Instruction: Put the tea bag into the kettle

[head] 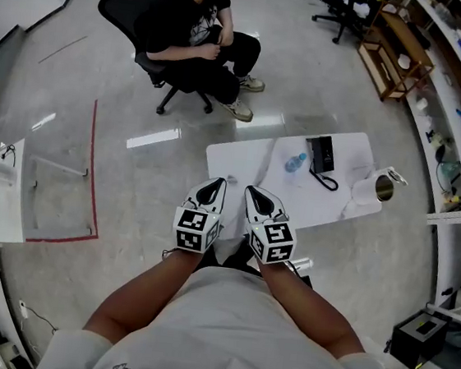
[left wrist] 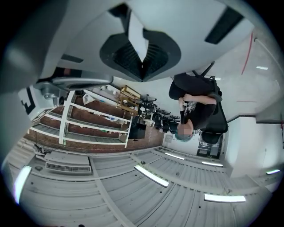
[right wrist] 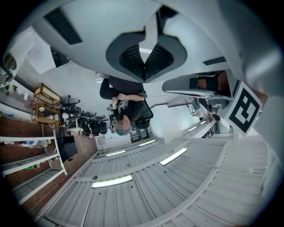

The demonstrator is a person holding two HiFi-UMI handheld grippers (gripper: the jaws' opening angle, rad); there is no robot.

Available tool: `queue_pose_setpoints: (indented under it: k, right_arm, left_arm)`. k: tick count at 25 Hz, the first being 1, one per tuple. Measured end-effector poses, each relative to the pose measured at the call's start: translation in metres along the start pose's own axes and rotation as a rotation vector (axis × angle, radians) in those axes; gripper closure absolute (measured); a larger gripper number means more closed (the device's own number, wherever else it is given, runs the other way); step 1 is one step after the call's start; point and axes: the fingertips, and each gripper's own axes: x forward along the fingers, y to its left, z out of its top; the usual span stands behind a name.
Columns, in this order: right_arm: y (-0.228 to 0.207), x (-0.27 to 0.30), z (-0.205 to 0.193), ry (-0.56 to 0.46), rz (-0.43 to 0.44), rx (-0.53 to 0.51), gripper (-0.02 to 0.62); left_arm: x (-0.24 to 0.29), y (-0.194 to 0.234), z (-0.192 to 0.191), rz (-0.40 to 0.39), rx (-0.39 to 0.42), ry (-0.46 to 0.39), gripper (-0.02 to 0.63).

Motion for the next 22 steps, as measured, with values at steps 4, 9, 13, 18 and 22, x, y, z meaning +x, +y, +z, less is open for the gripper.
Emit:
queue_pose_setpoints:
  k: [4, 9, 13, 18, 22]
  right_arm:
    - [-0.006, 0.021, -0.016, 0.042, -0.010, 0.016, 0.592]
    - [-0.007, 0.047, -0.025, 0.078, -0.023, 0.012, 0.592]
    - [-0.010, 0.067, -0.039, 0.112, -0.042, 0.032, 0.591]
    - [-0.016, 0.091, -0.066, 0.165, -0.058, 0.035, 0.591]
    - [-0.026, 0.111, -0.085, 0.185, -0.066, 0.042, 0.591]
  left_arm:
    - [0.013, 0.017, -0.011, 0.010, -0.027, 0.026, 0.598]
    - [0.029, 0.035, -0.026, -0.012, -0.039, 0.073, 0.598]
    - [0.043, 0.045, -0.037, -0.037, -0.043, 0.106, 0.598]
    - [0.060, 0.061, -0.061, -0.060, -0.063, 0.158, 0.598]
    - [0.075, 0.072, -0.086, -0.077, -0.084, 0.202, 0.598]
